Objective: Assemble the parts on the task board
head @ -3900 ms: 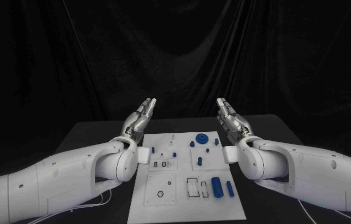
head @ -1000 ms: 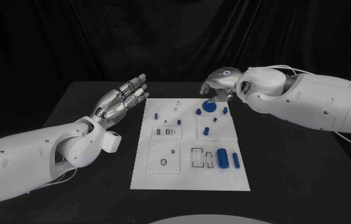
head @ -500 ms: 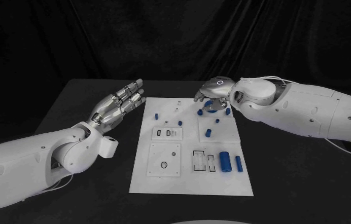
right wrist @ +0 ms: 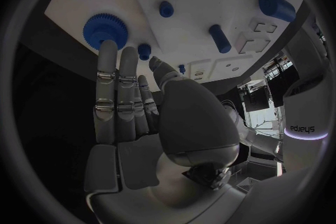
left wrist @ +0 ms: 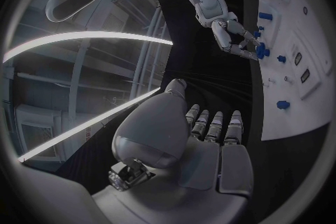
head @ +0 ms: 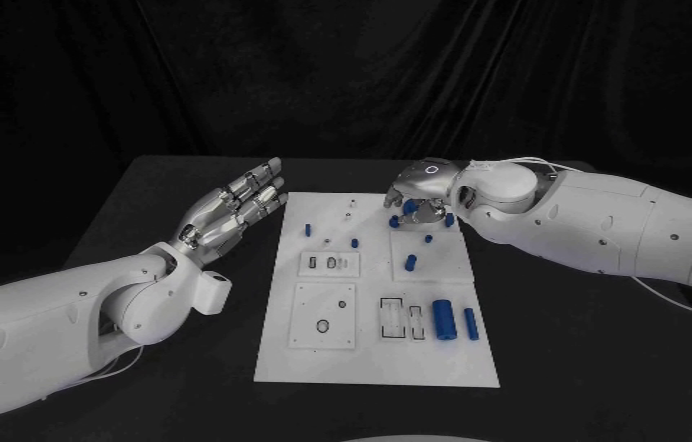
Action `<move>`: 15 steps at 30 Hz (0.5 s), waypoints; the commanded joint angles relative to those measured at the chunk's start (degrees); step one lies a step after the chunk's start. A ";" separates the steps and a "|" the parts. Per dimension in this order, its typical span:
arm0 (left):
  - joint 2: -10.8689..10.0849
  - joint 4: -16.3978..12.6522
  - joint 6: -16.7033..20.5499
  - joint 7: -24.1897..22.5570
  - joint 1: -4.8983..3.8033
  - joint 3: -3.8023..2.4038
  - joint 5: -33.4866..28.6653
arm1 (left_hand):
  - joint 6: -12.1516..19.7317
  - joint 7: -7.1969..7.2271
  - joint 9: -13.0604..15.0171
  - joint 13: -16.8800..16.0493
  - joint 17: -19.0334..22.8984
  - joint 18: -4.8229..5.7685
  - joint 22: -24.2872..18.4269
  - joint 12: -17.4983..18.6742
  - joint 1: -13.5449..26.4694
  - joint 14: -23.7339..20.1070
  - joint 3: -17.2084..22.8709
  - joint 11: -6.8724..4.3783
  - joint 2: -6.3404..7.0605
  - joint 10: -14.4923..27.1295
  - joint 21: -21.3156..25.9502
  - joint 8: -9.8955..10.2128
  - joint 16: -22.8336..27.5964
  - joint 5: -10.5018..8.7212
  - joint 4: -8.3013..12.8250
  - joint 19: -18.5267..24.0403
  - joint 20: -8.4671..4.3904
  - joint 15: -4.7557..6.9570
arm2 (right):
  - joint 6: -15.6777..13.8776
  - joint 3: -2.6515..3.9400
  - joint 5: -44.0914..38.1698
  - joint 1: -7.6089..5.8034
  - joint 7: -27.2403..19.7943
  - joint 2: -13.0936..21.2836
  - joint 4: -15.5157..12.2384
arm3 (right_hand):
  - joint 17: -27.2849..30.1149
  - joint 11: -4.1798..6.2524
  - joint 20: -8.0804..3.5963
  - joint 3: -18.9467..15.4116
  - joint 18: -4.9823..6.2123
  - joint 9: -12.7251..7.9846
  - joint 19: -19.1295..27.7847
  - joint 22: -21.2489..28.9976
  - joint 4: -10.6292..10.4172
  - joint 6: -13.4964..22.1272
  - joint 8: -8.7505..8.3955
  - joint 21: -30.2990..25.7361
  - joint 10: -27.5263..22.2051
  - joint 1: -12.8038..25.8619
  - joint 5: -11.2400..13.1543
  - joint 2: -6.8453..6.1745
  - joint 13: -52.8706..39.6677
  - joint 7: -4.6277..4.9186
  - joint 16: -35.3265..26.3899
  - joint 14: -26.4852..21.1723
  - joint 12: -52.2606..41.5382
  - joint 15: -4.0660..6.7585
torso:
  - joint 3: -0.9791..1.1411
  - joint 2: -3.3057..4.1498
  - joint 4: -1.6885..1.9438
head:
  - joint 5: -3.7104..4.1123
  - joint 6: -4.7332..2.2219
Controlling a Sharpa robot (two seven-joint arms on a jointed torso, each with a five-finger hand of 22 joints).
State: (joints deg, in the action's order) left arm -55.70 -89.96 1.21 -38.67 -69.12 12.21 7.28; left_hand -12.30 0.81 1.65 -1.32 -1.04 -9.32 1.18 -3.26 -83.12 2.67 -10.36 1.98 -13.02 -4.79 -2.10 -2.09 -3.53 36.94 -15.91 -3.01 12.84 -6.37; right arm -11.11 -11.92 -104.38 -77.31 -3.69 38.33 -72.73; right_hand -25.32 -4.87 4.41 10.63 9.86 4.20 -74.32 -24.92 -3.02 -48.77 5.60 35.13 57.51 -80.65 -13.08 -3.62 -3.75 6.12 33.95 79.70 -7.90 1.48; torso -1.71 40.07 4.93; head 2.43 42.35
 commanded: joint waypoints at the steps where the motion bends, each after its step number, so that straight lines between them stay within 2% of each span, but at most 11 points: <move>1: 0.13 0.08 -1.65 -4.40 -0.10 -0.06 0.18 | 0.42 -0.08 -0.01 0.10 0.05 -1.01 -0.09 -0.05 -0.47 -0.27 0.34 -0.03 0.07 0.41 -0.09 0.34 0.09 0.32 0.04 0.17 0.26 -0.13 | -1.31 0.04 -0.68 0.54 -0.03 -0.36 0.83 | -0.36 -0.08 0.04 0.51 0.39 -0.01 0.44 -1.06 -0.09 -0.83 0.25 1.06 0.40 0.26 -0.10 -0.35 -0.01 -0.07 0.58 0.03 0.51 -0.03 | -0.11 -0.24 -0.08 | -0.15 0.20; 3: 0.15 0.16 -1.86 -4.37 -0.10 -0.06 0.18 | 0.49 -0.09 -0.02 0.11 0.06 -1.01 -0.10 -0.02 -0.53 -0.30 0.43 -0.04 0.04 0.48 -0.08 0.36 0.11 0.32 0.06 0.19 0.25 -0.12 | -1.82 0.04 -0.68 0.85 -0.24 -0.62 1.42 | -0.55 -0.01 0.03 0.79 0.36 0.05 0.61 -1.82 -0.11 -1.39 0.40 1.66 0.51 0.24 -0.41 -0.42 -0.01 -0.14 0.77 -0.07 0.75 -0.04 | -0.10 -0.25 -0.04 | -0.17 0.29; 5: 0.17 0.22 -2.08 -4.33 -0.10 -0.06 0.18 | 0.52 -0.09 -0.02 0.11 0.06 -1.01 -0.10 0.00 -0.56 -0.31 0.46 -0.04 0.03 0.51 -0.08 0.37 0.11 0.33 0.07 0.19 0.25 -0.13 | -2.28 0.04 -0.68 1.14 -0.47 -0.90 2.02 | -1.10 0.03 0.03 1.19 -0.05 0.04 0.31 -5.14 -0.25 -1.82 0.37 4.46 0.64 0.42 -0.55 -0.62 -0.01 -0.44 1.56 0.02 1.17 0.02 | -0.10 -0.32 -0.11 | -0.31 0.43; 15: 0.36 0.62 -2.89 -3.90 -0.09 -0.06 0.18 | 0.70 -0.06 -0.04 0.13 0.02 -1.00 -0.10 0.07 -0.79 -0.24 0.73 -0.02 -0.02 0.68 -0.09 0.41 -0.01 0.35 0.19 0.16 0.32 -0.36 | -4.90 0.04 -0.68 2.27 -2.00 -2.01 4.40 | -2.10 0.24 -0.02 2.03 -0.30 0.07 0.70 -8.63 -0.69 -2.55 0.24 7.31 1.53 0.82 -0.17 -0.89 -0.11 -0.44 2.99 -0.31 1.56 0.13 | -0.09 -0.56 -0.09 | -0.61 0.88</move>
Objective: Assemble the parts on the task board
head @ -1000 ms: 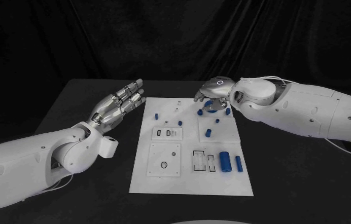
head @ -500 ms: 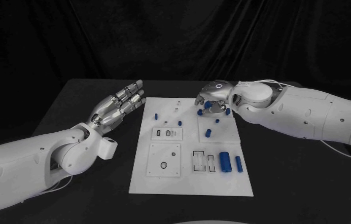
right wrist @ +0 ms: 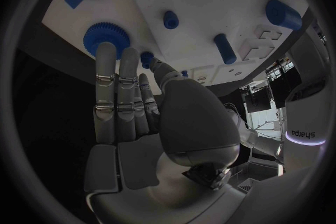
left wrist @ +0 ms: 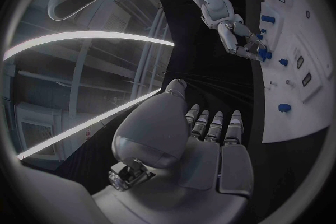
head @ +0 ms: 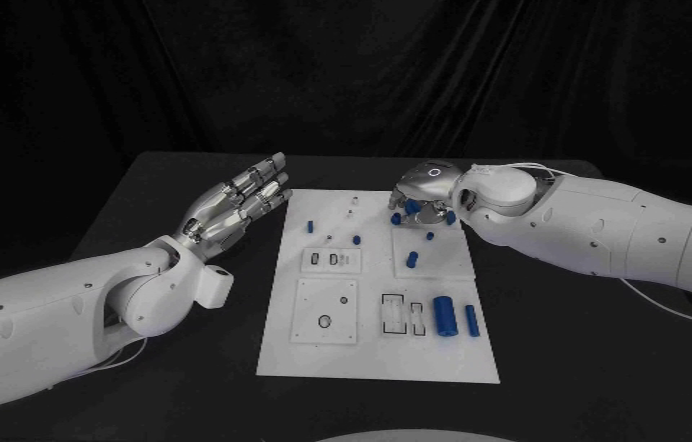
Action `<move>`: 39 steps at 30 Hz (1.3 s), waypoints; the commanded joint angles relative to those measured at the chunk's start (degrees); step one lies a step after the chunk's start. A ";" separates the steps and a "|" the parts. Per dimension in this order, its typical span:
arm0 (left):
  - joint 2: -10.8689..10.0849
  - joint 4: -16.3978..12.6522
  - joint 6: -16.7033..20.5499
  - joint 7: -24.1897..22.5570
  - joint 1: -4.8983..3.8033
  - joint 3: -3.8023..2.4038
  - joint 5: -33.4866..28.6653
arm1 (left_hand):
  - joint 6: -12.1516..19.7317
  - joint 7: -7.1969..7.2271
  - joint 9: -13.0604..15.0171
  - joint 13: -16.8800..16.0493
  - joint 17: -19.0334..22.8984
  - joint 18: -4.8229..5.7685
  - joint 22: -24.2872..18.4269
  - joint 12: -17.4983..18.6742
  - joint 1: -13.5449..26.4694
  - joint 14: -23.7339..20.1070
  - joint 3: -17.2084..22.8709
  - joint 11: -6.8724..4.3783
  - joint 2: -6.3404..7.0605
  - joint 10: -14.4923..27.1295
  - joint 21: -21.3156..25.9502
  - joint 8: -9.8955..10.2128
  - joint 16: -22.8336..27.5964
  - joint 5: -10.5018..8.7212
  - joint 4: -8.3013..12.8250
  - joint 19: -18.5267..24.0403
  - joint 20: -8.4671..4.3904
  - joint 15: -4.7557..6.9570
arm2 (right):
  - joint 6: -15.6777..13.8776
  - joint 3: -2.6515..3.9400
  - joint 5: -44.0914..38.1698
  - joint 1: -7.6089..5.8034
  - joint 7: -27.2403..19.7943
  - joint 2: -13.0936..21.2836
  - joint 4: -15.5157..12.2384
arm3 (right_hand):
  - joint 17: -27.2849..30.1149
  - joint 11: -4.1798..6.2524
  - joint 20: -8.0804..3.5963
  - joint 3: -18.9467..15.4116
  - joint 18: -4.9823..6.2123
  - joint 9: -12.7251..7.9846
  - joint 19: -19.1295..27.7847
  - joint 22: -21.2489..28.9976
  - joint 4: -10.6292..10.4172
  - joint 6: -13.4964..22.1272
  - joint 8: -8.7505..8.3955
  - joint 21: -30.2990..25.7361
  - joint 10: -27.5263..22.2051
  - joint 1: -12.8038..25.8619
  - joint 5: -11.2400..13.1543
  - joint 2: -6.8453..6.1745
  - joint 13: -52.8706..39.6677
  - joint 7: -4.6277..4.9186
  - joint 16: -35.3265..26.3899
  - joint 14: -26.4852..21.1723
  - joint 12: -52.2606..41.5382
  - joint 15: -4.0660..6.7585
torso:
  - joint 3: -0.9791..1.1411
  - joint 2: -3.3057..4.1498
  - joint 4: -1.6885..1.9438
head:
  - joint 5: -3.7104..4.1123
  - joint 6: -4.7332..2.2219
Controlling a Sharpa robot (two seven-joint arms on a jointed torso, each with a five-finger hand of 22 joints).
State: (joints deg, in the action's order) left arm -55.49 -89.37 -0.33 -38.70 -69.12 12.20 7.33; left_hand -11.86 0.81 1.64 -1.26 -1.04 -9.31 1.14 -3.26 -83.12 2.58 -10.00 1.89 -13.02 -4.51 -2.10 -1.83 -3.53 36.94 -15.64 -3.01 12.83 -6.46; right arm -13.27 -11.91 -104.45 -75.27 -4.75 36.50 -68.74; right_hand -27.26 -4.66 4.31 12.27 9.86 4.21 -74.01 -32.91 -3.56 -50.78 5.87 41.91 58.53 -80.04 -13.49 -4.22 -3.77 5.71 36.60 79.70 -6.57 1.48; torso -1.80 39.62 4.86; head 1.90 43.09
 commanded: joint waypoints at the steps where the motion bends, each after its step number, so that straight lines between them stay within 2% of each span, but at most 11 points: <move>1: 0.17 0.07 -1.38 -3.83 -0.08 -0.05 0.14 | 0.26 -0.07 -0.03 0.08 0.02 -1.00 -0.05 0.07 -0.79 -0.15 0.37 0.08 -0.02 0.40 -0.09 0.15 -0.01 0.35 -0.08 0.16 0.32 -0.27 | -2.84 0.04 -0.60 0.27 -0.99 -0.24 0.53 | -0.22 0.06 0.07 0.46 -0.31 0.08 0.43 -0.79 -0.17 -0.63 0.00 0.66 0.58 0.22 0.24 -0.29 -0.09 -0.02 0.42 -0.35 0.25 0.14 | 0.00 -0.11 0.00 | -0.09 0.17; 15: 0.59 0.52 -2.23 -2.81 -0.07 -0.04 0.14 | 0.00 -0.55 0.02 0.07 -0.01 -0.97 -0.06 0.07 -1.26 -0.08 0.94 -0.05 0.02 0.52 -0.10 0.10 -0.14 0.63 0.31 0.12 0.55 -0.67 | -3.70 0.04 -0.12 1.43 -2.16 -1.96 3.21 | -1.30 0.19 -0.01 2.11 -0.71 0.46 0.61 -5.29 -0.52 -1.95 0.19 4.33 1.59 0.10 -0.50 -0.43 -0.08 0.00 2.08 -0.63 0.66 0.26 | 0.00 -0.26 0.00 | -0.15 0.75; 25: 0.80 0.78 -2.77 -2.12 -0.06 -0.04 0.14 | -0.61 -1.36 0.12 0.06 -0.02 -0.97 -0.07 0.02 -1.56 -0.06 1.38 -0.28 0.16 0.54 -0.11 -0.05 -0.20 0.86 0.64 0.08 0.69 -0.80 | -2.38 0.05 0.96 2.25 -2.68 -2.82 4.60 | -2.08 0.33 -0.04 4.09 -0.92 1.31 1.21 -8.35 -0.71 -3.90 0.82 6.66 3.24 -0.07 -1.63 -0.99 -0.07 0.21 3.26 -1.12 0.86 0.32 | -0.02 -0.44 0.03 | -0.13 1.33; 29: 0.91 0.96 -2.98 -1.87 -0.05 -0.04 0.14 | -0.85 -1.63 0.16 0.06 -0.02 -0.97 -0.07 0.01 -1.64 -0.06 1.54 -0.33 0.20 0.55 -0.13 -0.10 -0.22 0.96 0.75 0.05 0.74 -0.84 | -2.34 0.05 1.07 2.42 -2.97 -2.87 4.84 | -2.41 0.63 -0.16 5.97 -0.85 2.28 2.04 -9.36 -0.29 -5.77 1.65 7.25 5.23 -0.80 -3.90 -1.33 -0.07 0.31 3.68 -1.66 0.76 0.49 | -0.04 -0.49 0.07 | -0.11 1.35; 33: 1.01 1.13 -3.16 -1.64 -0.04 -0.04 0.14 | -1.17 -2.04 0.20 0.06 -0.02 -0.97 -0.06 -0.03 -1.73 -0.05 1.78 -0.40 0.26 0.54 -0.14 -0.18 -0.25 1.05 0.91 0.02 0.82 -0.90 | -3.22 0.05 1.57 2.51 -3.65 -2.76 4.92 | -2.62 0.97 -0.34 7.87 -0.86 3.28 2.60 -10.58 0.57 -7.31 2.40 8.07 7.54 -1.94 -4.81 -1.24 -0.12 0.73 3.96 -1.96 0.54 0.67 | -0.09 -0.51 0.04 | -0.15 1.40; 39: 0.85 1.12 -3.22 -1.43 -0.03 -0.04 0.14 | -1.66 -2.42 0.27 0.05 -0.04 -0.99 -0.05 -0.07 -1.76 -0.01 1.96 -0.49 0.32 0.52 -0.19 -0.29 -0.33 1.12 1.02 -0.06 0.89 -0.94 | -6.40 0.05 2.64 2.45 -4.62 -2.05 4.09 | -2.85 1.15 -0.03 9.28 -1.22 4.47 2.60 -12.94 1.60 -9.72 3.55 9.97 10.38 -3.32 -3.67 -0.51 -0.18 1.24 4.40 -1.70 0.19 0.04 | -0.07 -0.57 0.00 | -0.48 1.33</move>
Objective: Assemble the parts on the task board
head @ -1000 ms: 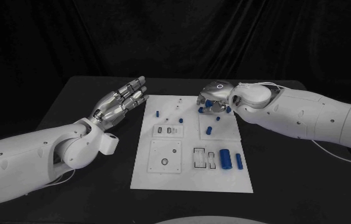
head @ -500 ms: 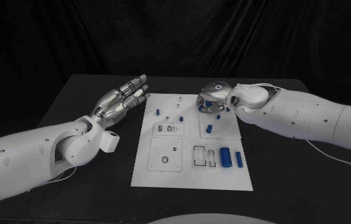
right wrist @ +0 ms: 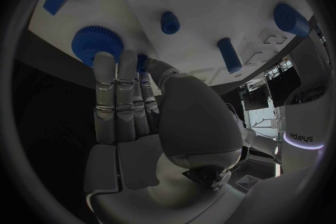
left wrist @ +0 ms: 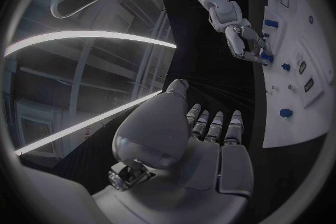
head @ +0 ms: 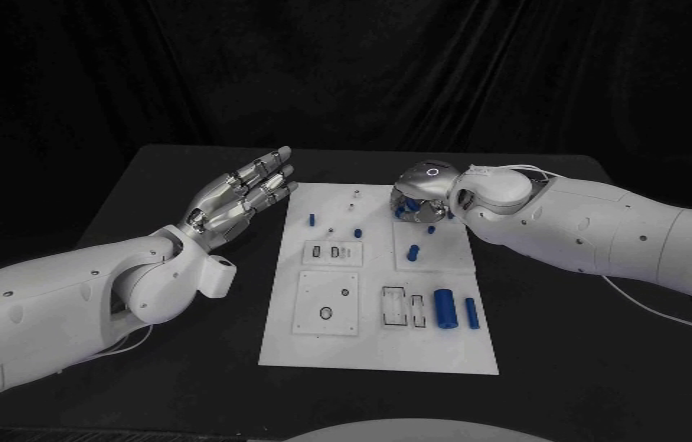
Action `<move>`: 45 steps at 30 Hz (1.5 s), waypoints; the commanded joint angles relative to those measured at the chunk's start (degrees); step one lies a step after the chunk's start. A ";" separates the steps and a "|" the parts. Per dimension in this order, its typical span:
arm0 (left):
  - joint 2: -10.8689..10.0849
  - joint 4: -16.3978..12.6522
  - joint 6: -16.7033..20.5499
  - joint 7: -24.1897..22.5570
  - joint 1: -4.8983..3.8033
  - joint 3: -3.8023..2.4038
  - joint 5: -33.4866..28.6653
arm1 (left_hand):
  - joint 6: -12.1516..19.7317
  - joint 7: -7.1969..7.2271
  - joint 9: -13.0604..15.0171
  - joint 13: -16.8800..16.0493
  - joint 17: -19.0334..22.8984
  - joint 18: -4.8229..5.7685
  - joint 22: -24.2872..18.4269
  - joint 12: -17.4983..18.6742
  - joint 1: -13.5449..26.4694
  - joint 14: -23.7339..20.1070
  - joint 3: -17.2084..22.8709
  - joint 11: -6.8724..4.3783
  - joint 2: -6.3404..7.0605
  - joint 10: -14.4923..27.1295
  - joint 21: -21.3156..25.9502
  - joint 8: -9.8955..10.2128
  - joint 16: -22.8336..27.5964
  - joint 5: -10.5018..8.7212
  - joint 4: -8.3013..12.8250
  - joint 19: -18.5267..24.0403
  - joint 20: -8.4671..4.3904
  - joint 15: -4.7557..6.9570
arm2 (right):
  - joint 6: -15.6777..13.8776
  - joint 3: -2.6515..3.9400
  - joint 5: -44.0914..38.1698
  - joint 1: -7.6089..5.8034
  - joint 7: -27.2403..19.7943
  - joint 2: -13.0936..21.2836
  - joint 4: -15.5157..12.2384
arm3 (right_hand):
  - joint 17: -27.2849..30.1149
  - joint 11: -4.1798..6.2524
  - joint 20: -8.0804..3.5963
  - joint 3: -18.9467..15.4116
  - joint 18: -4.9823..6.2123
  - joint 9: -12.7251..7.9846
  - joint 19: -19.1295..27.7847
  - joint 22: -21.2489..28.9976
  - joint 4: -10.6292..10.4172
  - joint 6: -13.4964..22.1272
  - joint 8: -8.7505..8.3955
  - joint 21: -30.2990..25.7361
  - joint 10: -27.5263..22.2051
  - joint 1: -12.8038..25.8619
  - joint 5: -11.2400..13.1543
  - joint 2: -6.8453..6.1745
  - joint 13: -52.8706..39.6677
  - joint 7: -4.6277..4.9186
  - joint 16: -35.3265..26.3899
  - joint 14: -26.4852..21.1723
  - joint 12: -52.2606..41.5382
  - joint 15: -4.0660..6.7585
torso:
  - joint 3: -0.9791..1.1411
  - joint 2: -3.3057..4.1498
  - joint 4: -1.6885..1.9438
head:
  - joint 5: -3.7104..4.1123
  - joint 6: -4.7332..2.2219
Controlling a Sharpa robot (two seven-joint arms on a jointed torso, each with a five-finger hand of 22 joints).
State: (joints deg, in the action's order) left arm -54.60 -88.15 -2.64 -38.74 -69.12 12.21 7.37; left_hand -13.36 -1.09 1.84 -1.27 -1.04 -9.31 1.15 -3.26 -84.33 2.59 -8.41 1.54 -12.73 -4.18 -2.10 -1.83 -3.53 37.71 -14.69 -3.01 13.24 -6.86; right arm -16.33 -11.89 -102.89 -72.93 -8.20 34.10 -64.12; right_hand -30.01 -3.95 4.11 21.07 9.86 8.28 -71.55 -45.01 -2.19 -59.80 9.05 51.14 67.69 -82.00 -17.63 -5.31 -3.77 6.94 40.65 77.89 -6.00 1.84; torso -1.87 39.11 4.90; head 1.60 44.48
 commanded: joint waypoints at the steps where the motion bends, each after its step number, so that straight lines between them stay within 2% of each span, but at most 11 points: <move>1: -0.12 -0.12 -0.89 -1.33 -0.04 -0.05 0.09 | -0.17 -0.52 0.07 0.05 -0.05 -0.99 -0.06 -0.07 -0.56 -0.02 0.37 -0.14 0.03 0.19 -0.19 -0.29 -0.33 0.35 0.07 -0.06 0.49 -0.53 | -3.88 0.02 1.30 -0.02 -1.27 0.51 -0.83 | -0.14 0.48 0.25 0.58 -1.26 0.61 0.03 -1.45 0.33 -1.06 0.51 1.26 1.71 -1.45 0.68 0.59 -0.16 0.04 0.47 0.27 -0.35 -0.39 | 0.00 -0.07 -0.05 | -0.21 -0.11; 5: -0.37 -0.21 -0.80 -1.13 -0.03 -0.05 0.09 | -0.30 -0.59 0.09 0.04 -0.06 -0.99 -0.05 -0.10 -0.55 0.01 0.40 -0.16 0.07 0.16 -0.21 -0.32 -0.37 0.37 0.09 -0.09 0.51 -0.54 | -4.56 0.02 2.93 -1.19 -1.09 0.92 -2.10 | -0.17 0.46 0.33 0.55 -1.27 0.74 0.03 -1.78 0.35 -1.22 0.54 1.53 2.00 -1.38 0.86 0.43 -0.12 0.12 0.53 0.37 -0.27 -0.50 | 0.02 -0.13 -0.07 | -0.46 -0.37; 10: -0.63 -0.41 -0.68 -0.89 -0.03 -0.04 0.09 | -0.41 -0.65 0.11 0.03 -0.06 -1.00 -0.05 -0.13 -0.55 0.03 0.43 -0.17 0.13 0.12 -0.22 -0.35 -0.39 0.39 0.12 -0.11 0.52 -0.55 | -3.83 0.02 5.37 -3.65 -0.09 0.37 -3.06 | -0.20 0.25 0.57 0.54 -1.27 0.87 0.23 -2.28 0.12 -0.80 0.16 1.83 2.05 -1.03 1.78 0.21 0.02 0.34 0.59 0.40 0.30 -0.75 | 0.01 -0.18 -0.07 | -0.88 -0.67; 12: -0.68 -0.54 -0.63 -0.80 -0.03 -0.04 0.09 | -0.51 -0.75 0.12 0.03 -0.06 -1.01 -0.05 -0.14 -0.54 0.03 0.45 -0.20 0.19 0.12 -0.21 -0.38 -0.39 0.40 0.15 -0.11 0.54 -0.56 | -3.55 0.02 5.97 -4.49 0.27 -0.88 -2.23 | -0.20 0.25 0.63 0.47 -1.19 0.92 0.44 -2.27 -0.04 -0.64 0.00 1.74 1.94 -0.79 2.36 0.07 0.06 0.22 0.58 0.35 0.60 -0.70 | -0.03 -0.23 -0.07 | -1.15 -0.97; 16: -0.63 -0.71 -0.64 -0.78 -0.03 -0.04 0.09 | -0.51 -0.75 0.12 0.03 -0.06 -1.01 -0.05 -0.14 -0.54 0.03 0.45 -0.20 0.19 0.12 -0.21 -0.38 -0.39 0.40 0.15 -0.11 0.54 -0.56 | -3.02 0.02 6.35 -5.00 0.41 -3.05 -0.05 | -0.22 0.26 0.65 0.51 -1.23 0.95 0.34 -2.74 -0.09 -0.46 -0.16 2.10 1.83 -0.74 2.64 0.03 0.08 0.19 0.63 0.42 0.84 -0.68 | -0.06 -0.18 -0.05 | -1.41 -1.07; 24: -0.57 -0.92 -0.82 -0.83 -0.04 -0.05 0.09 | -0.48 -0.85 0.11 0.06 -0.04 -1.01 -0.07 -0.06 -0.52 -0.03 0.49 -0.25 0.23 0.23 -0.17 -0.38 -0.31 0.42 0.18 -0.05 0.55 -0.56 | -1.98 0.03 6.62 -4.41 0.21 -7.72 5.80 | -0.27 0.18 0.72 0.56 -1.23 0.96 0.37 -3.06 -0.27 -0.06 -0.49 2.30 1.73 -0.56 2.94 -0.02 0.08 0.30 0.75 0.52 1.18 -0.75 | -0.15 0.19 0.43 | -1.32 -0.55; 27: -0.54 -0.93 -0.87 -0.81 -0.04 -0.05 0.09 | -0.48 -0.85 0.11 0.06 -0.04 -1.01 -0.07 -0.06 -0.52 -0.03 0.49 -0.25 0.23 0.23 -0.17 -0.38 -0.31 0.42 0.18 -0.05 0.55 -0.56 | -1.80 0.03 6.65 -3.96 0.08 -8.82 7.32 | -0.28 0.13 0.76 0.59 -1.26 0.96 0.36 -3.28 -0.35 0.10 -0.62 2.44 1.69 -0.48 2.99 -0.04 0.08 0.35 0.76 0.48 1.31 -0.80 | -0.18 0.48 0.63 | -1.03 -0.70; 30: -0.41 -0.87 -0.97 -0.85 -0.04 -0.05 0.09 | -0.42 -0.86 0.10 0.07 -0.03 -1.01 -0.08 -0.06 -0.52 -0.04 0.51 -0.24 0.24 0.25 -0.15 -0.37 -0.30 0.43 0.18 -0.03 0.55 -0.56 | -1.67 0.03 6.66 -3.57 0.01 -9.84 8.71 | -0.29 0.12 0.77 0.59 -1.27 0.96 0.38 -3.31 -0.38 0.15 -0.67 2.46 1.67 -0.44 3.02 -0.07 0.08 0.36 0.77 0.47 1.36 -0.82 | -0.11 0.78 0.97 | -0.52 -0.85; 31: -0.38 -0.86 -0.98 -0.88 -0.04 -0.05 0.09 | -0.42 -0.86 0.10 0.07 -0.03 -1.01 -0.08 -0.06 -0.52 -0.04 0.51 -0.24 0.24 0.25 -0.15 -0.37 -0.30 0.43 0.18 -0.03 0.55 -0.56 | -1.61 0.03 6.67 -3.47 -0.01 -10.12 9.09 | -0.30 0.11 0.79 0.60 -1.28 0.95 0.41 -3.40 -0.39 0.30 -0.78 2.50 1.64 -0.43 3.06 -0.11 0.08 0.37 0.77 0.44 1.44 -0.83 | -0.09 0.94 1.17 | -0.27 -1.10; 37: -0.38 -0.96 -0.87 -0.95 -0.04 -0.05 0.09 | -0.42 -0.86 0.10 0.07 -0.03 -1.01 -0.08 -0.06 -0.52 -0.04 0.51 -0.24 0.24 0.25 -0.15 -0.37 -0.30 0.43 0.18 -0.03 0.55 -0.56 | -0.94 0.03 6.68 -3.17 0.05 -11.26 10.46 | -0.33 0.02 0.84 0.74 -1.23 0.93 0.65 -3.50 -0.49 0.78 -1.17 2.44 1.30 -0.39 3.17 -0.19 0.10 0.33 0.77 0.24 1.87 -0.80 | -0.06 1.26 1.37 | 0.34 -1.57; 45: -0.37 -1.07 -0.82 -0.97 -0.04 -0.05 0.09 | -0.44 -0.87 0.10 0.07 -0.04 -1.00 -0.08 -0.05 -0.52 -0.03 0.55 -0.24 0.24 0.27 -0.15 -0.37 -0.33 0.43 0.20 -0.04 0.55 -0.56 | -0.46 0.03 6.68 -3.04 0.18 -12.03 11.02 | -0.35 -0.05 0.85 0.80 -1.21 0.93 0.86 -3.70 -0.64 1.21 -1.51 2.47 0.94 -0.24 3.32 -0.32 0.11 0.35 0.75 0.01 2.20 -0.78 | -0.04 1.32 1.36 | 0.30 -1.73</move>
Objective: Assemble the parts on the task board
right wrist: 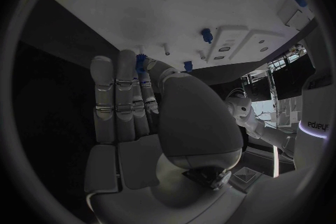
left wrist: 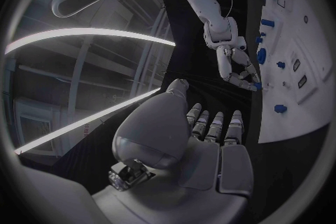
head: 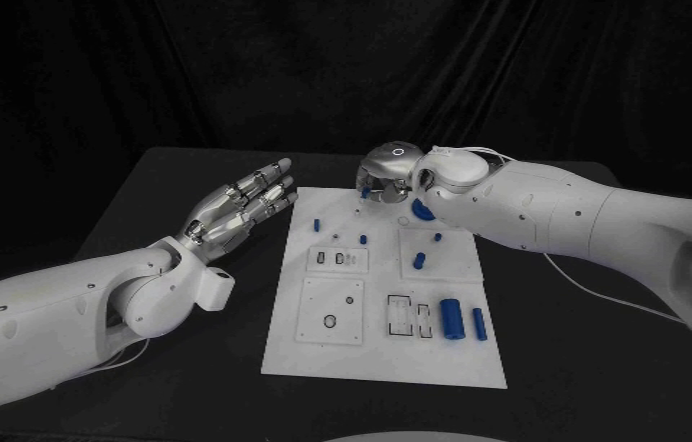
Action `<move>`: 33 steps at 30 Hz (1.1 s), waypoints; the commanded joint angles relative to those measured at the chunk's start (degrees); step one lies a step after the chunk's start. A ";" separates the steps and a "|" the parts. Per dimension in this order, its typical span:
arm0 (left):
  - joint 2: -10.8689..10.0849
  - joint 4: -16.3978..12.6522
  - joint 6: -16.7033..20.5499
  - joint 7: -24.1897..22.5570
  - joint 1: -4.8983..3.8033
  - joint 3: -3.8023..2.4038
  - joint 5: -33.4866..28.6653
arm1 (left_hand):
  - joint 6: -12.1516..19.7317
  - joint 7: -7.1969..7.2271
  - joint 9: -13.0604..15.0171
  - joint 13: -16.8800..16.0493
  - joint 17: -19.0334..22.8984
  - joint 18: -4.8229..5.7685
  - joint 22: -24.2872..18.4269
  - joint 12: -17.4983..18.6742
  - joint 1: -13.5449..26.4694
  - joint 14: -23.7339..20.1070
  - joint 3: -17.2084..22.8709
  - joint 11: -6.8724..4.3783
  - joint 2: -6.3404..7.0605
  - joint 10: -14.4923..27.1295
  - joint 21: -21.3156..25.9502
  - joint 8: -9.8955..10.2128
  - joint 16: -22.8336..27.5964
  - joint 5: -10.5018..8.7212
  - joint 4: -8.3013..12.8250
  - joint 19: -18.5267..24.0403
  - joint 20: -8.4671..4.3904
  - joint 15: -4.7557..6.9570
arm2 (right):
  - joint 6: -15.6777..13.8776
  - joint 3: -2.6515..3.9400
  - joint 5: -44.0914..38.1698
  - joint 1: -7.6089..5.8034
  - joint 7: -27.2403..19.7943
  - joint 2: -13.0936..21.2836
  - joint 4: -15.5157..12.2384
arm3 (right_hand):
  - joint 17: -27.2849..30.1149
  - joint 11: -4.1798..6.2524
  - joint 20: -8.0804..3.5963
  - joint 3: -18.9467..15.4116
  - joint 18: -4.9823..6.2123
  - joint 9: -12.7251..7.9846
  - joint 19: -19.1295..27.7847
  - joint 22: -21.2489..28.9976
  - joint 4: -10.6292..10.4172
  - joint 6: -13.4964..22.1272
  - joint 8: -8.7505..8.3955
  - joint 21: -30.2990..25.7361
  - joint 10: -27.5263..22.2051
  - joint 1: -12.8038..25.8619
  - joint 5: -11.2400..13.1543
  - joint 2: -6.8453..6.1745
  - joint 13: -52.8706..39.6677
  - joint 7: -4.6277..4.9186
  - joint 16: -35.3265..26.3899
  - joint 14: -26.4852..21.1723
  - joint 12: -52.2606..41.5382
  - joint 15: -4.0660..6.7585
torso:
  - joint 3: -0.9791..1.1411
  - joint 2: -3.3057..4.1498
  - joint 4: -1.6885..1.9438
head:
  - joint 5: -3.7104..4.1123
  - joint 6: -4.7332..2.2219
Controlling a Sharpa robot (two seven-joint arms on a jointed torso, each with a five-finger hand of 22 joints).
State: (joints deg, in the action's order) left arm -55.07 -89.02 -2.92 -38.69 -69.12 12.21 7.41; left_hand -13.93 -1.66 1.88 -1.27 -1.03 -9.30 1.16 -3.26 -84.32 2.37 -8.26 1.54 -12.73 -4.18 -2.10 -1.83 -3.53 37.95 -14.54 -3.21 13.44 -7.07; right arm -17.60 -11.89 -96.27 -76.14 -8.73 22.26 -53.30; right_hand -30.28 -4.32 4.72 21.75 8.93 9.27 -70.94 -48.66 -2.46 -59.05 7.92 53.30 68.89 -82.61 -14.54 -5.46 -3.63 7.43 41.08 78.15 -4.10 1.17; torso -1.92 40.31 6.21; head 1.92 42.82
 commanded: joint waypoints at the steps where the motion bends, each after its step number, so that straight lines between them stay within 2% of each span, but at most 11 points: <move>1: 0.10 -0.21 -0.54 -1.04 -0.04 -0.05 0.05 | 0.13 -0.31 0.06 0.08 -0.04 -1.01 -0.09 -0.05 -0.53 0.18 0.40 -0.24 0.24 0.27 -0.15 -0.37 -0.33 0.19 0.05 0.16 0.35 -0.35 | 0.84 0.04 0.06 0.20 0.76 -0.27 0.27 | -0.08 0.31 0.25 0.12 -0.29 -0.06 0.28 -0.05 -0.39 0.48 -0.40 0.29 -0.28 0.39 0.24 -0.17 -0.03 -0.14 0.33 -0.26 0.31 -0.11 | -0.01 0.04 -0.01 | -0.02 -0.07; 4: 0.11 -0.20 -0.54 -1.05 -0.04 -0.05 0.05 | 0.13 -0.31 0.06 0.08 -0.04 -1.01 -0.09 -0.05 -0.53 0.18 0.40 -0.24 0.24 0.27 -0.15 -0.37 -0.33 0.19 0.05 0.16 0.35 -0.35 | 1.04 0.04 0.06 0.26 1.02 -0.47 0.45 | -0.09 0.28 0.28 0.13 -0.31 -0.06 0.35 -0.18 -0.46 0.63 -0.52 0.33 -0.41 0.47 0.30 -0.22 -0.04 -0.12 0.31 -0.38 0.39 -0.15 | -0.10 -0.10 -0.06 | 0.00 0.11; 8: 0.19 -0.09 -0.62 -1.02 -0.04 -0.05 0.05 | 0.14 -0.34 0.06 0.08 -0.05 -1.01 -0.09 -0.04 -0.52 0.21 0.45 -0.22 0.26 0.30 -0.16 -0.36 -0.37 0.19 0.08 0.16 0.35 -0.37 | 1.87 0.04 0.06 0.31 1.60 -0.63 0.53 | -0.11 0.16 0.31 0.20 -0.29 -0.06 0.60 -0.22 -0.53 1.00 -0.80 0.22 -0.85 0.53 0.37 -0.35 -0.02 -0.06 0.29 -0.57 0.54 -0.19 | -0.11 -0.13 -0.07 | -0.02 0.20; 13: 0.40 0.14 -0.78 -0.99 -0.04 -0.05 0.05 | 0.07 -0.44 0.06 0.08 -0.05 -1.00 -0.09 -0.04 -0.52 0.20 0.49 -0.22 0.26 0.31 -0.16 -0.37 -0.36 0.20 0.09 0.15 0.36 -0.39 | 2.65 0.04 0.06 0.41 2.36 -0.70 0.62 | -0.14 -0.01 0.36 0.33 -0.20 -0.09 1.06 -0.01 -0.64 1.61 -1.25 -0.17 -1.61 0.62 0.45 -0.50 -0.01 0.02 0.27 -0.85 0.61 -0.23 | -0.11 -0.14 0.12 | 0.21 0.30; 21: 0.66 0.41 -1.00 -1.00 -0.04 -0.05 0.05 | -0.03 -0.56 0.08 0.09 -0.05 -1.00 -0.09 -0.02 -0.53 0.20 0.56 -0.22 0.23 0.35 -0.15 -0.39 -0.36 0.21 0.12 0.16 0.37 -0.42 | 3.14 0.04 0.06 0.72 3.08 -1.05 1.15 | -0.17 -0.15 0.37 0.53 -0.12 -0.09 1.49 0.02 -0.69 2.14 -1.64 -0.44 -2.35 0.60 0.42 -0.57 -0.02 0.04 0.23 -1.20 0.58 -0.19 | -0.26 -0.19 0.08 | 0.12 0.35; 33: 0.94 0.61 -1.16 -0.94 -0.04 -0.05 0.05 | -0.19 -0.66 0.10 0.09 -0.05 -0.99 -0.09 -0.03 -0.53 0.20 0.65 -0.18 0.19 0.36 -0.15 -0.42 -0.38 0.21 0.14 0.16 0.39 -0.46 | 1.76 0.04 0.06 1.24 4.30 -2.08 2.53 | -0.22 -0.21 0.36 0.77 -0.13 -0.04 1.60 -0.24 -0.76 2.29 -1.78 -0.35 -2.76 0.54 0.33 -0.31 -0.04 0.06 0.27 -1.34 0.54 -0.17 | -0.12 -0.18 0.14 | 0.15 0.22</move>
State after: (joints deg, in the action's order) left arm -54.25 -88.35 -3.32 -38.69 -69.12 12.21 7.42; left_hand -14.23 -1.96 1.91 -1.27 -1.03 -9.30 1.16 -3.26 -84.32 2.58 -7.95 1.54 -12.73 -4.18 -2.10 -2.06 -3.53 37.95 -14.54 -3.20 13.43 -7.28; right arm -15.43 -11.84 -96.08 -75.08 -6.24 20.20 -50.93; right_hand -30.42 -4.57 5.13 22.39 8.94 9.14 -69.71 -48.85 -3.08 -57.21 6.47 53.02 66.59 -82.25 -14.32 -5.82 -3.71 7.45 41.08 77.13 -3.77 0.97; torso -2.12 40.12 6.34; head 2.11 43.07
